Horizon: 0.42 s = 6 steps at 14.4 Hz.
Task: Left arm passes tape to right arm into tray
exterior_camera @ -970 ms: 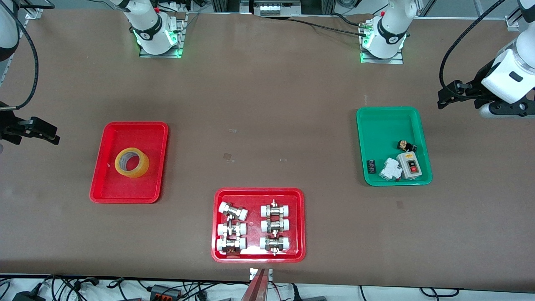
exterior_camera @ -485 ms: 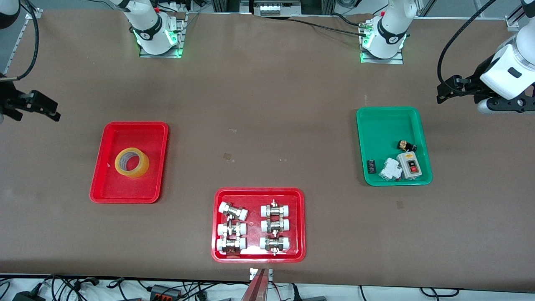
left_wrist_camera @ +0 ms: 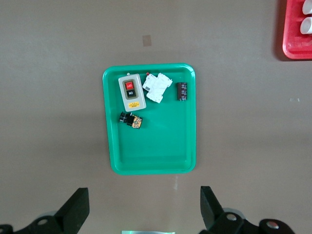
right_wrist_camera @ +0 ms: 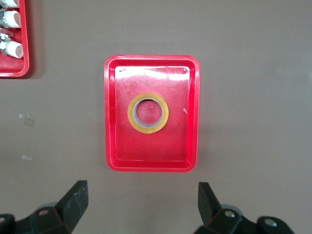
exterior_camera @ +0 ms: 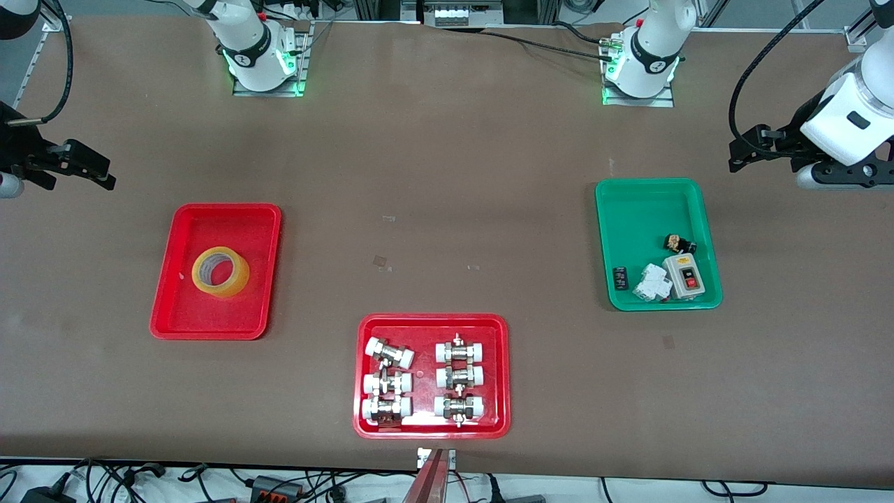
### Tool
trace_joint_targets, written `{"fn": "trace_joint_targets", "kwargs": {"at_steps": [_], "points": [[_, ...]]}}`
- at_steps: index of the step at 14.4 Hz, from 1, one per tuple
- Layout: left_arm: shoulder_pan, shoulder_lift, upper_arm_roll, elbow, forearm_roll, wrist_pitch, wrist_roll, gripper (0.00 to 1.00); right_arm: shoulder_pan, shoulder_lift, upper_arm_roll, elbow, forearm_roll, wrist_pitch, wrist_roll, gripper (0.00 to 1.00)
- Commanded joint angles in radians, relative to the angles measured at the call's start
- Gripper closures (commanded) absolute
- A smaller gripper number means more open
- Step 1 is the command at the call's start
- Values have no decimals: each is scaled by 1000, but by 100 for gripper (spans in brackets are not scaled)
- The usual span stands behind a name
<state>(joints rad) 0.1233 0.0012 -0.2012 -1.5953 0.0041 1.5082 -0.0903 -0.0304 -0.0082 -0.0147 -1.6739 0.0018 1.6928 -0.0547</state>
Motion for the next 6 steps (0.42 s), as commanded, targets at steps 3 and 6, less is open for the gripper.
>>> {"fn": "trace_joint_targets", "kwargs": {"at_steps": [3, 6], "points": [[1, 10, 2, 32, -6, -23, 24, 0, -5, -24, 13, -15, -6, -8, -4, 0], [3, 6, 0, 25, -9, -31, 23, 0, -5, -24, 12, -15, -5, -10, -4, 0]]}}
